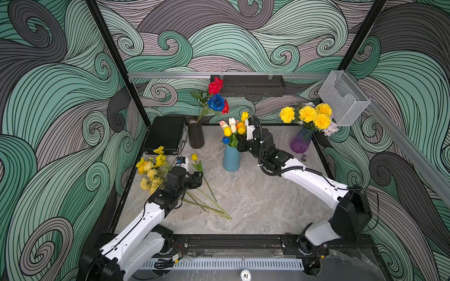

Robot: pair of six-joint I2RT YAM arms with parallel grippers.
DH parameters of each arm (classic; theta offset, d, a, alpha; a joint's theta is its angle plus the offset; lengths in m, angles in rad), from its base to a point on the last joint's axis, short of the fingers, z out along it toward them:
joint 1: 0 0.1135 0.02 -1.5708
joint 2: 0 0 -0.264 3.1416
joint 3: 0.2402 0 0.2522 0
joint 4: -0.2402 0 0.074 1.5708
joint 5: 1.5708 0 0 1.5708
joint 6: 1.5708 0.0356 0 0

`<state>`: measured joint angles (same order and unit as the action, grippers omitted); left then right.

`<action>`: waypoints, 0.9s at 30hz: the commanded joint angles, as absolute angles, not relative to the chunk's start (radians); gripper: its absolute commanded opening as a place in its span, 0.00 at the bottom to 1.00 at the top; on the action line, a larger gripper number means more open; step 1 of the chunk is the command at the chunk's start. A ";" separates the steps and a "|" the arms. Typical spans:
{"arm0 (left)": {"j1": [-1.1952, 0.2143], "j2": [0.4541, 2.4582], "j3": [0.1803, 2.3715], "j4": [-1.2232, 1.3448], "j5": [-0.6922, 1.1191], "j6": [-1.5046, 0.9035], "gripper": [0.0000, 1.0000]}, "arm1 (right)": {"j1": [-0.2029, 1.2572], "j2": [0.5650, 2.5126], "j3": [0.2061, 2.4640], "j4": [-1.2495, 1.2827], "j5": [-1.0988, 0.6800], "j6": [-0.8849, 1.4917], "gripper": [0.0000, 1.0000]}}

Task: Pick out yellow flowers from the vase
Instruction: Pick up the flower from the vase.

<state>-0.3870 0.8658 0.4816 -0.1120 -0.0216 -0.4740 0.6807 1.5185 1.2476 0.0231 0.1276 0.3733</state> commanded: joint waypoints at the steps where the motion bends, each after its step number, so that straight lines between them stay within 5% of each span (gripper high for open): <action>1: -0.379 0.851 0.487 -0.088 -0.009 -0.476 0.74 | 0.682 1.473 1.269 0.022 0.106 0.390 0.03; 27: -0.381 0.857 0.557 -0.081 0.111 -0.490 0.75 | 0.633 1.248 1.331 -0.110 0.035 0.324 0.02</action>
<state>-0.3874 0.8661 0.5076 -0.0902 0.0757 -0.4828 0.6426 1.2991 1.2976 -0.0902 0.0658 0.3363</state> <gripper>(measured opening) 0.754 0.054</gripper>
